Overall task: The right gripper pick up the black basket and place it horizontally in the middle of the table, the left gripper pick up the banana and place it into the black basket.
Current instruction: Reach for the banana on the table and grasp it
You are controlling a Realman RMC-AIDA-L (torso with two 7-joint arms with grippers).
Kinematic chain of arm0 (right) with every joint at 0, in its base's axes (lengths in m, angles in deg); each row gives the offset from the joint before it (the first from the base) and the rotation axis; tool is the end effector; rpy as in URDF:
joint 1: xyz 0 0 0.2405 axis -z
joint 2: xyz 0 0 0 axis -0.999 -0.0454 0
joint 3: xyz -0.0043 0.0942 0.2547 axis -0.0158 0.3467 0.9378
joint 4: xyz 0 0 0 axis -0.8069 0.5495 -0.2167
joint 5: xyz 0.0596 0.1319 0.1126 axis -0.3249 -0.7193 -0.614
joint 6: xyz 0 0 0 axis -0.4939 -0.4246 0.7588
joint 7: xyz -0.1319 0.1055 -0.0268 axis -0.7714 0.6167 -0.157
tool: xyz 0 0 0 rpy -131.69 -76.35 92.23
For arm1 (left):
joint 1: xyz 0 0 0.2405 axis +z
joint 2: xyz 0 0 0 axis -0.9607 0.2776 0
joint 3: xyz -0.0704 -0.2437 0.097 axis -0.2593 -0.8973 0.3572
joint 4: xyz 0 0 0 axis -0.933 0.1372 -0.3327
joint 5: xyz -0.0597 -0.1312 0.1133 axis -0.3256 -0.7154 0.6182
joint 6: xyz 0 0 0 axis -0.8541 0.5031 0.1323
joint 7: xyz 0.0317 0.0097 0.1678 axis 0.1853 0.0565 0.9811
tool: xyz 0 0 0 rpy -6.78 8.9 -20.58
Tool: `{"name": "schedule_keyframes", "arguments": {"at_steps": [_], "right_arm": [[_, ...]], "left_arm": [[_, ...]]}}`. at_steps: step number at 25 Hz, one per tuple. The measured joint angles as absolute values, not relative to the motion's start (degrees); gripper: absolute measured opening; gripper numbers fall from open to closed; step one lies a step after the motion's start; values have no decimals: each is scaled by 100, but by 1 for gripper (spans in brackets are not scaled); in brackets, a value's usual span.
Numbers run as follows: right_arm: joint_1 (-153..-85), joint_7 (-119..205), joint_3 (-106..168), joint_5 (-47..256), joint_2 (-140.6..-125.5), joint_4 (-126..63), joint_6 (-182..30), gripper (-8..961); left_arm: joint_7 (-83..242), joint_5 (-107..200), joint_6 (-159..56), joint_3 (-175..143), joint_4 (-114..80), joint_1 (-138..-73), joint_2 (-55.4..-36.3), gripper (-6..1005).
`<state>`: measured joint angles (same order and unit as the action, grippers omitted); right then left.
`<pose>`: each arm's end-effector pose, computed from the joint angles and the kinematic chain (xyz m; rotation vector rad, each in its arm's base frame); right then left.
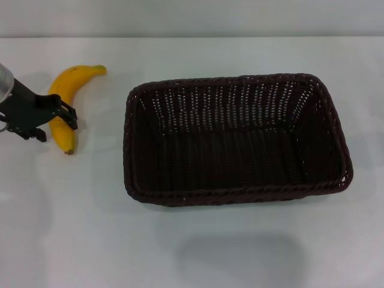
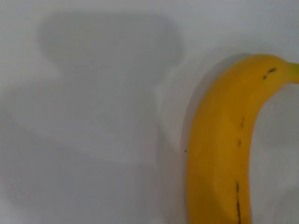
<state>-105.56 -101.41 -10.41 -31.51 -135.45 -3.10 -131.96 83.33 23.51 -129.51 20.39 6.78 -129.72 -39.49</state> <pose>0.3737 0.3665 0.0851 -1.6948 0.5158 0.4013 -0.2896 0.4238 0.0162 -1.6513 -1.9589 0.2455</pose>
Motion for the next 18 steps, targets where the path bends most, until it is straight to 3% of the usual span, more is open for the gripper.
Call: {"name": "schedule_keyframes", "arguments": {"at_steps": [10,15,18], "right_arm": [[-10605,-10141,-1041,-3151,-13537,-379,-13174,477],[-10603,-10136,-1048,-3151,-13541,-379,-13174,477],[-10594,-10115,-1056,-3151,-13543,-379,-13175,478]], "left_arm": [[8570,2374,-12921,2152,669,-12968,-3990,707],[8652,2359,-12911,2204,691,-12972,-3991,690],[8692,2366,-12890,2206,797,-12940,-3999,591]]}}
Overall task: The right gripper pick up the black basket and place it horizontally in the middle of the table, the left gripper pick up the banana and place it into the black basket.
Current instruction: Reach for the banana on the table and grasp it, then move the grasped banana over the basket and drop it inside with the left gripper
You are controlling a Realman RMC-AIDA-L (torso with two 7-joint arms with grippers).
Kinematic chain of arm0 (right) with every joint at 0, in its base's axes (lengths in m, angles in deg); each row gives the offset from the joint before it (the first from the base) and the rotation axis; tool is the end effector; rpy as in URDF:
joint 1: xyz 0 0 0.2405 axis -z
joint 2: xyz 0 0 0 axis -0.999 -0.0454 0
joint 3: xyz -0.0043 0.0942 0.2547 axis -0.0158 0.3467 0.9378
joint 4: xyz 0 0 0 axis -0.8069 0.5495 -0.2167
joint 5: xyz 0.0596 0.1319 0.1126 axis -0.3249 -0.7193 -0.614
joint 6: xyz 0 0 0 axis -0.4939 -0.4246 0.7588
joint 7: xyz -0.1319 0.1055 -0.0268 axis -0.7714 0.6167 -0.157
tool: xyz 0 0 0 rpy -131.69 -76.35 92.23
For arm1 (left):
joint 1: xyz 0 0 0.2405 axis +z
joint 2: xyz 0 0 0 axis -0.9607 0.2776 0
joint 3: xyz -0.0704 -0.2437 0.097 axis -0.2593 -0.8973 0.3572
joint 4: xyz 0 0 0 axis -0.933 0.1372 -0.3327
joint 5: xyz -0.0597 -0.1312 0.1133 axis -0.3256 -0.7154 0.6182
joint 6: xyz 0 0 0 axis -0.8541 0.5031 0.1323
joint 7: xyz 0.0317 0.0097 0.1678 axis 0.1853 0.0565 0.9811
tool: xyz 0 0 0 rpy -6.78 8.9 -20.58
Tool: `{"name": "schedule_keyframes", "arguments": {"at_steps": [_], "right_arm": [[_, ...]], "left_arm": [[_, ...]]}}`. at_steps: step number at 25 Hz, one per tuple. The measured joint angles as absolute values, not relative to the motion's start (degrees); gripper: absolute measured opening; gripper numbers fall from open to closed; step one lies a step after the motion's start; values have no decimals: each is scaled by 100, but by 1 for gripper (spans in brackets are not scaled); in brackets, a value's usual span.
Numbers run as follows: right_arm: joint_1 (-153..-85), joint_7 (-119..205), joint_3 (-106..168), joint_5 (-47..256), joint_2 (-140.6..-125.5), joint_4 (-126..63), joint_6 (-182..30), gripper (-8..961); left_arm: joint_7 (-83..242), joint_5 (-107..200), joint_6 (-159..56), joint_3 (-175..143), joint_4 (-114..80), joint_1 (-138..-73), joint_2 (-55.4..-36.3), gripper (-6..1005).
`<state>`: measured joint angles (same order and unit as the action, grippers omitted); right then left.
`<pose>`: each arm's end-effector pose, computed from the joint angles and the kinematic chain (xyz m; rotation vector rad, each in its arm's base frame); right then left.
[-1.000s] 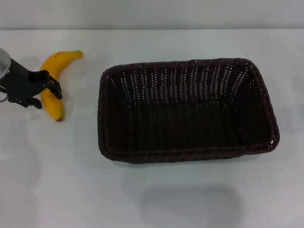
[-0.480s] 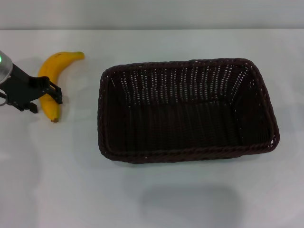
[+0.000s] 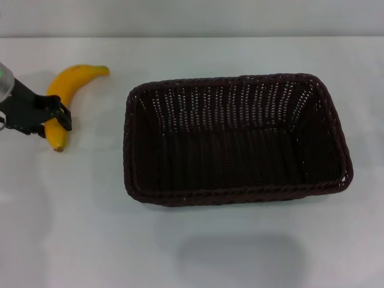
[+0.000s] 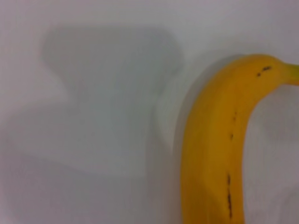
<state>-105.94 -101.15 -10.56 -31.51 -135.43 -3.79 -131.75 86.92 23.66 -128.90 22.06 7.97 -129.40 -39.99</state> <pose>0.3738 0.3676 0.0821 -1.6997 0.5286 0.4040 -0.2904 0.4254 0.0165 -1.7213 -1.8689 0.2830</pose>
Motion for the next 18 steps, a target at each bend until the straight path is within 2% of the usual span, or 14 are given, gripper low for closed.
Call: {"name": "schedule_keyframes", "arguments": {"at_steps": [3,12,18], "right_arm": [[-10565,-10092,-1051,-3151,-13544,-379,-13185,478],[-10544,-10060,-973,-3153,-13545,-329,-13239,478],[-10547,-9976,-963,-3261,-13544,-308,-13332,478]], "left_arm": [[8736,2350,-12886,2208,1055,-12897,-4035,492],[9007,1994,-13664,2209,3376,-12600,-4234,478],[9226,1261,-14289,2347,5200,-12383,-4279,475]]}}
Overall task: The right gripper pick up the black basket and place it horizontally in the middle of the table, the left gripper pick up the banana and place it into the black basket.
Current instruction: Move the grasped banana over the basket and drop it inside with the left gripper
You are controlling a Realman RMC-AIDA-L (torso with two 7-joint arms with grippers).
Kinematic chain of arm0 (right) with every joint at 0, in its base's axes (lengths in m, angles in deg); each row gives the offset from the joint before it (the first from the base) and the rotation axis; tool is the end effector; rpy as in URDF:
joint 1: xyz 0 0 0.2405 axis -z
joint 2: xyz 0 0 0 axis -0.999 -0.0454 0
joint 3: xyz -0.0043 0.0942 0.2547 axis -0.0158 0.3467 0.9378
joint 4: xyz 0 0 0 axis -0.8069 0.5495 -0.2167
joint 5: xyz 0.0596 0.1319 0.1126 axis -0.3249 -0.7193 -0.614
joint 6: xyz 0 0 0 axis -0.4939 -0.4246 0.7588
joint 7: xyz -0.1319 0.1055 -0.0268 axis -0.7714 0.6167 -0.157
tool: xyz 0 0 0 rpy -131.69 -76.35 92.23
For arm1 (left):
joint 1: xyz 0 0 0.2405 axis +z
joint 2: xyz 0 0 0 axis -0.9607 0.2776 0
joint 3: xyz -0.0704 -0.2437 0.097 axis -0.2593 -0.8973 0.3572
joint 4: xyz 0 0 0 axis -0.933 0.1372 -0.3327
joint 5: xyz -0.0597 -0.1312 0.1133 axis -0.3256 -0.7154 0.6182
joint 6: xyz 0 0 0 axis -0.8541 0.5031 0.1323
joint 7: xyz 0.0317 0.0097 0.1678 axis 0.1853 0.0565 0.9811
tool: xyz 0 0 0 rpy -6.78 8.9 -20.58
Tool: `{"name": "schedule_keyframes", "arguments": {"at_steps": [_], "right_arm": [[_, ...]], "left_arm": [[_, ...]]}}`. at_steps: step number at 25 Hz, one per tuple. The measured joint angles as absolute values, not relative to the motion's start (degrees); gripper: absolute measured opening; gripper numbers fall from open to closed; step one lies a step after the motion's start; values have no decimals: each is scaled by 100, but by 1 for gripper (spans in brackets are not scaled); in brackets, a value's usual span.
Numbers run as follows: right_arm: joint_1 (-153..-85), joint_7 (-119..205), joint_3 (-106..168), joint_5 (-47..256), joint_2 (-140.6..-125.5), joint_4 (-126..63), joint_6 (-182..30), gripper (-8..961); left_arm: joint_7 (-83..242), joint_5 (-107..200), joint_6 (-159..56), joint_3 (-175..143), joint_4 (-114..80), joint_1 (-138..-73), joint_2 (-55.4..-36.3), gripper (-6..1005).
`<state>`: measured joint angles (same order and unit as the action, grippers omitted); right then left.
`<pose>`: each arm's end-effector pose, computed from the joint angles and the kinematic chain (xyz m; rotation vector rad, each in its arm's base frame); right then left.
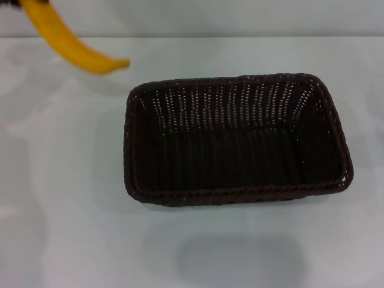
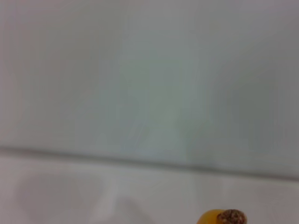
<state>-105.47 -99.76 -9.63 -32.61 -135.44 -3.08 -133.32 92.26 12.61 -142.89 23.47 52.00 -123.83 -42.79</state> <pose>0.3715 0.3660 0.0901 -1.6681 0.5358 0.4556 -0.1944 0.4544 0.1104 -1.8876 -1.4203 -0.1310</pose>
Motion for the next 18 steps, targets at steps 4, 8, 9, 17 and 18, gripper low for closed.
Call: {"name": "schedule_keyframes", "arguments": {"at_steps": [4,8,9,17,18], "right_arm": [[-10553,-9914,-961,-3288,-13544,-302,-13445,478],[-10559,-9905,-961,-3326,-13544,-301,-13546,478],[-10559,-9904,-961,-3358,-13544,-301,-13577,478],[-10549,-9903,-961,-3567,-13544,-348,-13714,479],[-10542,-9903,-961,-3576,-13544,-350,-13719,479]], "left_arm": [[9261,838,-14630,2498,6133,-12371,-4280,474],[9264,363,-14870,2556,6610,-12517,-4211,472],[9266,228,-14919,2562,6634,-12570,-4186,472],[9485,-804,-15509,2747,5771,-13122,-4105,473],[9497,-885,-15567,2770,5628,-13178,-4106,473]]}}
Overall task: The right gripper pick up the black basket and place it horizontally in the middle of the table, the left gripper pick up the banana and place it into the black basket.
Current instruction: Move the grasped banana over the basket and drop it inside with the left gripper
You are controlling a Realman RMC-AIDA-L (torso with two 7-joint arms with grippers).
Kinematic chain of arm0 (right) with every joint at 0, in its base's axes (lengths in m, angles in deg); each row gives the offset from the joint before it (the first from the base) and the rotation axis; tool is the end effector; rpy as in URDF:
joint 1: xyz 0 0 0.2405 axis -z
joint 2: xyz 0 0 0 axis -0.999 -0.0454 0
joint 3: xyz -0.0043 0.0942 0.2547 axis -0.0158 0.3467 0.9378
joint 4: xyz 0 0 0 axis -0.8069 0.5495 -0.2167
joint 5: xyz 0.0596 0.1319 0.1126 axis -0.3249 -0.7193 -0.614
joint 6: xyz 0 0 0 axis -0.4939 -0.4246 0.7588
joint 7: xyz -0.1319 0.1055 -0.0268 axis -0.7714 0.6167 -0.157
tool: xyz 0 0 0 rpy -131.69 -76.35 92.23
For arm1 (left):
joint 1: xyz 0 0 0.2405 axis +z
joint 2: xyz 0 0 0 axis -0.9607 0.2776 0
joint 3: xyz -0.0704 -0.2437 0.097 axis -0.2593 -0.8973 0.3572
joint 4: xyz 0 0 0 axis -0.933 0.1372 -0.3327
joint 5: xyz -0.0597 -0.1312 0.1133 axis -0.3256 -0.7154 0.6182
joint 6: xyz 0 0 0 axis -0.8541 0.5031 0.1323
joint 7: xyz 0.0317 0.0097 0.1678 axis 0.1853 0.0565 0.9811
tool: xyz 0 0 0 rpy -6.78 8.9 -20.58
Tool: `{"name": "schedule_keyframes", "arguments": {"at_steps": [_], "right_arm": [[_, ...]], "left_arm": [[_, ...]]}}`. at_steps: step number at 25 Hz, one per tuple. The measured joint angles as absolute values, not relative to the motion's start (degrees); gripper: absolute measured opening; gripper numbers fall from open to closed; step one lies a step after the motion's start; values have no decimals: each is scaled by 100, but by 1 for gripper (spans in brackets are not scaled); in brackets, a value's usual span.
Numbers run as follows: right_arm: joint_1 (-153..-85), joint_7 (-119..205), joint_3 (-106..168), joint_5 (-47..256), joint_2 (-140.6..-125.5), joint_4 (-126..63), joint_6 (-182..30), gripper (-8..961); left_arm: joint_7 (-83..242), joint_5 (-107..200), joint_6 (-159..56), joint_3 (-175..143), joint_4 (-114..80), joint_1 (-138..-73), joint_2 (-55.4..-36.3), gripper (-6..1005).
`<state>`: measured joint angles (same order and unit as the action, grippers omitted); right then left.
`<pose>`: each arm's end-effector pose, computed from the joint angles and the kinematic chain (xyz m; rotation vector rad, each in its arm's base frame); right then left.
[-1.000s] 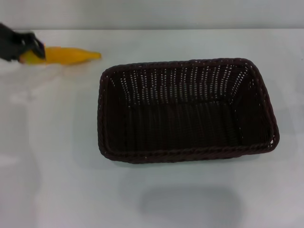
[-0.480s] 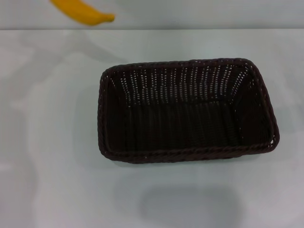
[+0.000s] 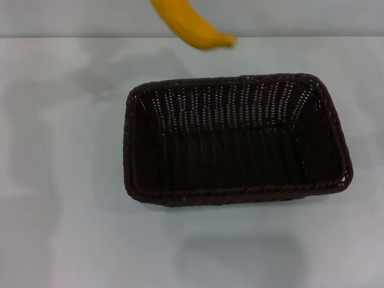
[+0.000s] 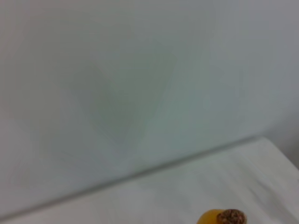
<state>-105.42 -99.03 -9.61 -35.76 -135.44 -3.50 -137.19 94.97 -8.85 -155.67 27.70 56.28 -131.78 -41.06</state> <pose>0.3612 0.3654 0.0951 -1.6446 0.5250 0.5563 -0.0688 0.4359 0.0881 -2.4165 -1.2188 -0.2869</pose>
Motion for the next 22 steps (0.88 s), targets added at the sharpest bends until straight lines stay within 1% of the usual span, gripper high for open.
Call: {"name": "schedule_keyframes", "arguments": {"at_steps": [12,15,21,22], "right_arm": [[-10518,-9903,-962,-3583,-13544,-323,-13891,479],[-10485,-9902,-959,-3588,-13544,-347,-13999,479],[-10421,-9888,-952,-3590,-13544,-383,-14082,479],[-10406,-9863,-952,-3590,-13544,-386,-14102,479]], "left_arm": [[9849,-1445,-16351,2896,4237,-13713,-4168,473],[9834,-1412,-16340,2961,4203,-13707,-4222,474],[10169,-1415,-16142,2953,4224,-13540,-4235,474],[10244,-1422,-16122,2948,4227,-13520,-4235,510]]}}
